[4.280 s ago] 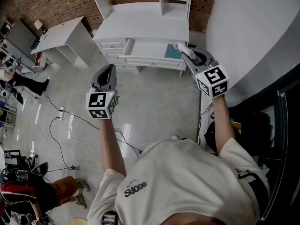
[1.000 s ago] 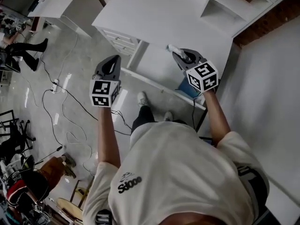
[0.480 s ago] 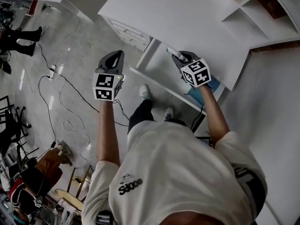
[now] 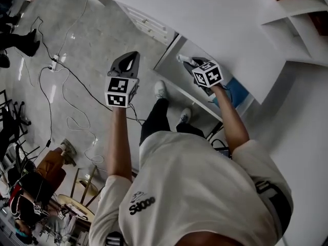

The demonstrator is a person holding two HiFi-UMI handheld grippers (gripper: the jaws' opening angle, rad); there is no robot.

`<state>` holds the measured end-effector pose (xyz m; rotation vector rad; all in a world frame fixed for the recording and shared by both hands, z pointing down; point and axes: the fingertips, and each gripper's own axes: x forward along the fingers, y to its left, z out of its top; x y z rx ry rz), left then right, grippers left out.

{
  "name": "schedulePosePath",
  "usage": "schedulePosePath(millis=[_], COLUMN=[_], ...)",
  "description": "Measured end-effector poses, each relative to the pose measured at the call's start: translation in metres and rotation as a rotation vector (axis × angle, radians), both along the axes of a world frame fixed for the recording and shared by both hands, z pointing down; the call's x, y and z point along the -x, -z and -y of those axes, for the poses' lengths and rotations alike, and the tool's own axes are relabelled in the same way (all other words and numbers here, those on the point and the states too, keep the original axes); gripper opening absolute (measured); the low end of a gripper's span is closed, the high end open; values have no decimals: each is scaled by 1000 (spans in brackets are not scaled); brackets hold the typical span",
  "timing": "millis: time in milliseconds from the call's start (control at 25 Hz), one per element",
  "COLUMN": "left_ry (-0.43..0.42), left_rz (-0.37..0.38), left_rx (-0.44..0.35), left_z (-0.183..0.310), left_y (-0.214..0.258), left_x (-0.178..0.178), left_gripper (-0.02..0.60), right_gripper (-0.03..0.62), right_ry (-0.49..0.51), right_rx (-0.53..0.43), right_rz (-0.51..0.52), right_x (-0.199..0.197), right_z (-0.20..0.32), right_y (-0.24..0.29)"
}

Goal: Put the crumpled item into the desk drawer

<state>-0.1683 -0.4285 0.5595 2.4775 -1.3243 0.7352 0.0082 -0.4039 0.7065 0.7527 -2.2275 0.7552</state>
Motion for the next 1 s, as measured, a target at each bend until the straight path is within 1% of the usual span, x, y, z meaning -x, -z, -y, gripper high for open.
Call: schedulePosePath(millis=[280, 520, 680, 760, 800, 1000], left_ry=[37, 46, 66, 69, 66, 46], left_rz=[-11, -2, 1, 10, 14, 16], left_rx=[76, 113, 144, 153, 154, 150], left_z=[1, -6, -13, -17, -19, -18], left_y=[-41, -57, -67, -69, -70, -71], left_x=[13, 23, 33, 38, 38, 36], left_gripper=[18, 18, 18, 18, 18, 18], right_gripper=[54, 55, 61, 82, 119, 139], right_ry=[79, 163, 133, 126, 132, 175], right_rx=[187, 347, 445, 448, 434, 368], right_rz=[37, 126, 185, 172, 156, 114], right_x=[34, 67, 80, 81, 81, 82], right_z=[-18, -32, -33, -32, -32, -33], right_y=[-59, -97, -115, -124, -128, -129])
